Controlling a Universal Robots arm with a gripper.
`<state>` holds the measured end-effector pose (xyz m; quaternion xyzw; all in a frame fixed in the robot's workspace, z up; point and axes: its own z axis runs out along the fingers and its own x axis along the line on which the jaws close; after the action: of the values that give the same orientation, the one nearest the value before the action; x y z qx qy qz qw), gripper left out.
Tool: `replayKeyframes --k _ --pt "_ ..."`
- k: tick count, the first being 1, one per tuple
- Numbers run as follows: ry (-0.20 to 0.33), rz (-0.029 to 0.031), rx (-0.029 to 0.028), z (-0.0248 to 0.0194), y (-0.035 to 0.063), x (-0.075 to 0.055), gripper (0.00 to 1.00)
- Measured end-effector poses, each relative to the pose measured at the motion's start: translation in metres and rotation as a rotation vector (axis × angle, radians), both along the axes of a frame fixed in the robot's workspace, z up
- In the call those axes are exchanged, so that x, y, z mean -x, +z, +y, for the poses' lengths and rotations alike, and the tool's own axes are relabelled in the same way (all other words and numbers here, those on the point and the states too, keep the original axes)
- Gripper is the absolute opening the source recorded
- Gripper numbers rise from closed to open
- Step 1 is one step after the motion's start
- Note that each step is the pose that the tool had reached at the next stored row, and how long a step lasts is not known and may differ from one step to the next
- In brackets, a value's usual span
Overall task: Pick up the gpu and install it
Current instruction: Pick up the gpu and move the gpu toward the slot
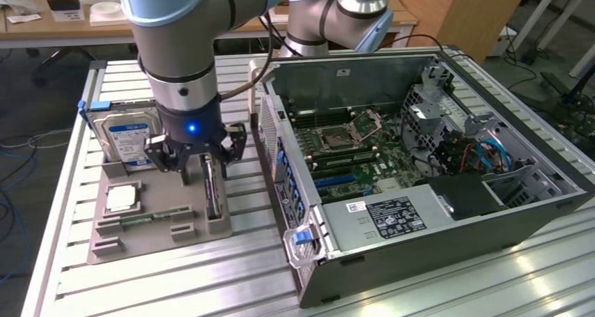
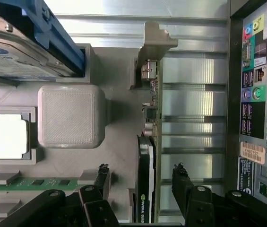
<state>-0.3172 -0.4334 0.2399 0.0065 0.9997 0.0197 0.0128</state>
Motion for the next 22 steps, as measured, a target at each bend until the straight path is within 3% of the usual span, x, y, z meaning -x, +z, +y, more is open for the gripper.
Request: replayKeyframes --k 6,20,22 --pt "-0.049 0.0001 0.0000 0.0005 -0.0078 0.000 0.65" --pt "-0.062 0.0000 -0.0001 0.0039 -0.0328 -0.003 0.65" --pt "-0.062 0.0002 0.0001 0.0038 -0.0329 -0.003 0.65"
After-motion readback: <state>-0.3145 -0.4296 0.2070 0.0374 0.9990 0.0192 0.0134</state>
